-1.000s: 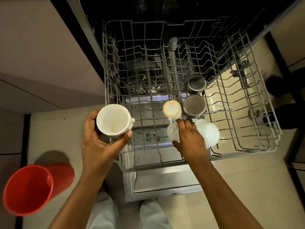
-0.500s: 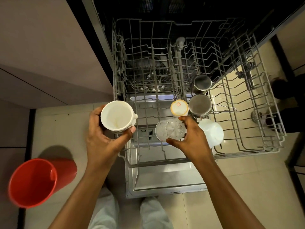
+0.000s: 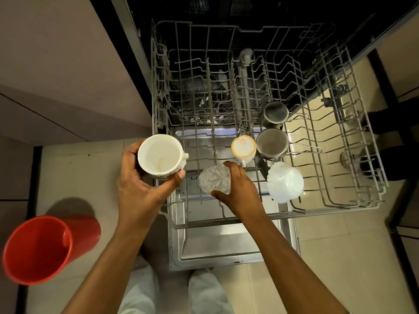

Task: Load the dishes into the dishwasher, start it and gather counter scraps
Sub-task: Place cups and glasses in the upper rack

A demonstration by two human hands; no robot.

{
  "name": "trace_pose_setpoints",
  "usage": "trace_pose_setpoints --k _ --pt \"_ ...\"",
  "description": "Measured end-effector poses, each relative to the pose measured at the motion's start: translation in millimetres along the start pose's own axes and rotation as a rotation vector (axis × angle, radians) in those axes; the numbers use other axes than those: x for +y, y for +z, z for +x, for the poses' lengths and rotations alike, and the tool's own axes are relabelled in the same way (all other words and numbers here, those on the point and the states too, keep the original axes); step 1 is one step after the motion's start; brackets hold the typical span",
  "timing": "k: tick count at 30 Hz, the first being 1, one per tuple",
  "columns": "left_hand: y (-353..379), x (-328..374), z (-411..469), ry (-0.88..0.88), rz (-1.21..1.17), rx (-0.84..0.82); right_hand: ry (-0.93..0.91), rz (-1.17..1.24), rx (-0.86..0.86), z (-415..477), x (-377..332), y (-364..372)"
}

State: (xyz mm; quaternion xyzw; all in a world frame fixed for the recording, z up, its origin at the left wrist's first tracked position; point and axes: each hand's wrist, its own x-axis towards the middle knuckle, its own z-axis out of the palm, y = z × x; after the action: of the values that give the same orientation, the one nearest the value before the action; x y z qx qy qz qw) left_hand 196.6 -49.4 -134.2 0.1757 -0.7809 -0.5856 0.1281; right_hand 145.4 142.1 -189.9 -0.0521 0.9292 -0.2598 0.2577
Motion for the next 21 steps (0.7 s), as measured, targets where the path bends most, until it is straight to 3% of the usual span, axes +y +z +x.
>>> trace_pose_setpoints --k 3,5,8,13,18,21 --pt "2.8 0.9 0.3 0.012 0.007 -0.014 -0.079 0.057 -0.044 -1.0 4.2 -16.9" --pt "4.5 1.6 1.3 0.012 0.006 -0.022 -0.116 0.137 0.104 -0.5 7.8 -40.8" --pt "9.7 2.2 4.5 0.017 -0.004 -0.041 -0.224 -0.122 0.272 16.7 15.2 -78.4" --pt "23.9 1.8 3.6 -0.004 -0.016 -0.098 -0.355 -0.754 -0.177 63.1 20.2 -91.2" --pt "37.2 -1.0 3.0 -0.033 -0.007 -0.142 -0.476 -0.863 -0.194 79.6 13.4 -95.7" --pt "42.1 -1.4 3.8 -0.035 -0.005 -0.154 -0.494 -0.696 -0.105 73.8 14.5 -107.0"
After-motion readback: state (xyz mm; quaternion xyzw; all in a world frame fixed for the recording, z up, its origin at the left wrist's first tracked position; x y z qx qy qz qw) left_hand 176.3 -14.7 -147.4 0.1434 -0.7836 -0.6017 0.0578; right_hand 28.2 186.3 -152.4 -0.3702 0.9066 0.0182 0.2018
